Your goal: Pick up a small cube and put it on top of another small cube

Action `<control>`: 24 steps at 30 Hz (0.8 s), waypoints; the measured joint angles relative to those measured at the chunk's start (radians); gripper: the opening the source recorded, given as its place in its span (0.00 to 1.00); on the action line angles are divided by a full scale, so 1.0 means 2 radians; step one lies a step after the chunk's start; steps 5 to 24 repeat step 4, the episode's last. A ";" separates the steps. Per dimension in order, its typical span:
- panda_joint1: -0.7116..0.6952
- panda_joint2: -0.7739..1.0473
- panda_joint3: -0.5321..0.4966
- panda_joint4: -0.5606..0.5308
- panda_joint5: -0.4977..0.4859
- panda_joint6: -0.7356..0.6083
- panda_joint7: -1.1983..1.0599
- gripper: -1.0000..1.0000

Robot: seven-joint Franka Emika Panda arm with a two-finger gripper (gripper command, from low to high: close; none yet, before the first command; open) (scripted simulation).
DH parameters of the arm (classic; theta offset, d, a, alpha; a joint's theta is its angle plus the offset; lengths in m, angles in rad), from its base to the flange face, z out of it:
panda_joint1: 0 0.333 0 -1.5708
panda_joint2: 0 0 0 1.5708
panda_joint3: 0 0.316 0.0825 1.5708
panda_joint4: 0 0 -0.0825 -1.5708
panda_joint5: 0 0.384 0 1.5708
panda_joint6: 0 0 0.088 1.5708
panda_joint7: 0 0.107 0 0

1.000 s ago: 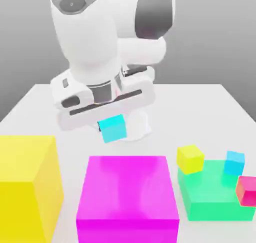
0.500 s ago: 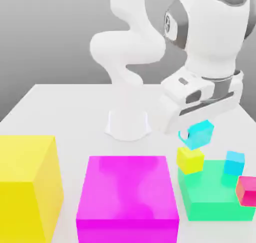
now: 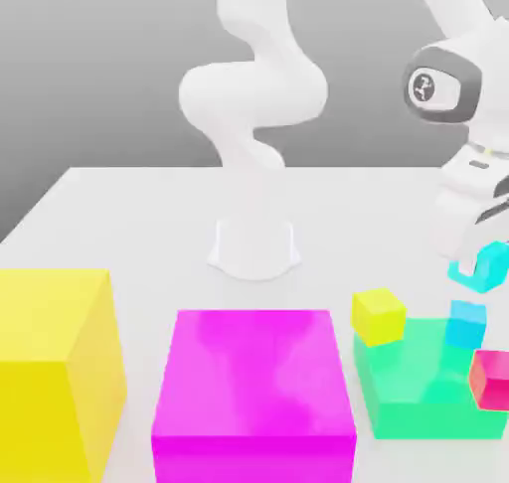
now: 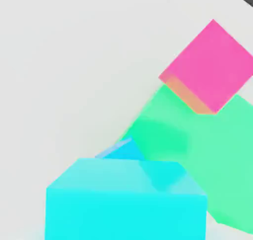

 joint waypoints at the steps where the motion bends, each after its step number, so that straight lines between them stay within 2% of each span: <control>1: 0.000 0.011 -0.002 -0.002 -0.009 0.013 0.007 1.00; 24: -0.004 0.011 -0.002 -0.002 -0.009 0.013 0.007 1.00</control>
